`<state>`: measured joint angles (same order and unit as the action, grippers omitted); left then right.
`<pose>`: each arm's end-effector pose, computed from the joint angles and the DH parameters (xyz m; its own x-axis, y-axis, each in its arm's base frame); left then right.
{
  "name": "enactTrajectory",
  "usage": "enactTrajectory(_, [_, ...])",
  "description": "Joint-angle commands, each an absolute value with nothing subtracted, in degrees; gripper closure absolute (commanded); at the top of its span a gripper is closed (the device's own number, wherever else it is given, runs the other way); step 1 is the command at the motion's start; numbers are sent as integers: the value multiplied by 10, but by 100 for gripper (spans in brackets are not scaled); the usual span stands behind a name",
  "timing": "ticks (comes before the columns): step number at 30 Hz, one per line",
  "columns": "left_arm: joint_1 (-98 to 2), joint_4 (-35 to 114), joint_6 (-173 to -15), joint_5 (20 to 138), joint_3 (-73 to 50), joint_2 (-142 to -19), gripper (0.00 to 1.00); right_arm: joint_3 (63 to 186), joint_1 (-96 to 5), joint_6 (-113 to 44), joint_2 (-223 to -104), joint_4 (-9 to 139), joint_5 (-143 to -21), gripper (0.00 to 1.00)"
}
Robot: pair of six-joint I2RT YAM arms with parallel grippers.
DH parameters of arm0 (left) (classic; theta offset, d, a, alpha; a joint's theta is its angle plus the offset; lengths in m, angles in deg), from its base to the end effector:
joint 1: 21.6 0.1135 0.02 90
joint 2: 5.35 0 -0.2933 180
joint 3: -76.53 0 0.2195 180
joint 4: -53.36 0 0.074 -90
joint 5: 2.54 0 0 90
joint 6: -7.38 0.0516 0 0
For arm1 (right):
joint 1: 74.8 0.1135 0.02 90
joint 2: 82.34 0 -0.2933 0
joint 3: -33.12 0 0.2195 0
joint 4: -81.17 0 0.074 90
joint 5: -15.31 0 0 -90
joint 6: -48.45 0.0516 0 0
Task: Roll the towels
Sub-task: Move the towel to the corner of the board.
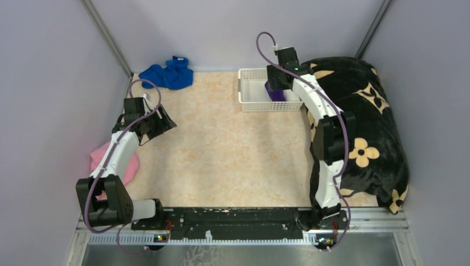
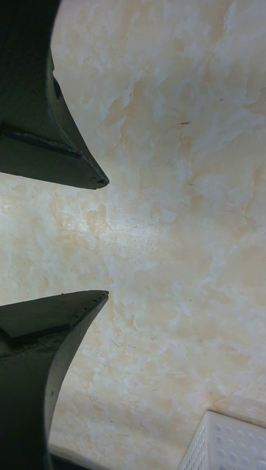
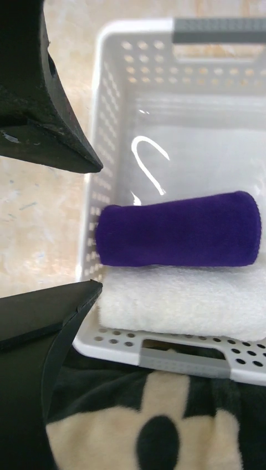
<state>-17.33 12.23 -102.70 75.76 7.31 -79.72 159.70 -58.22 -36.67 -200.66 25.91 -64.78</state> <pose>0.2458 0.0079 0.2863 -0.6999 -0.3894 -0.5988 -0.1847 0.9085 -0.3749 0.4448 0.1232 0.3119 -0.7127 -0.1248 -0.6902 -0.1084 0.9918 -0.0674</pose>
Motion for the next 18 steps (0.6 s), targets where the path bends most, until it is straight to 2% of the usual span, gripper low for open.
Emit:
enactTrajectory(1, [-170,139,-1011,748,71,-793,27,1496,-588,-353,-1872,322,-697,29])
enactTrajectory(4, [-170,139,-1016,755,47,-809,27,1385,-588,-343,-1766,369,-717,28])
enactTrajectory(7, [-171,147,-1041,757,5,-843,26,1266,-590,-334,-1646,425,-721,21])
enactTrajectory(14, [-169,185,-1097,773,-136,-1005,26,1049,-595,-325,-1394,512,-709,5])
enactTrajectory(18, [-169,226,-1124,779,-221,-1112,26,960,-595,-303,-1286,542,-720,3])
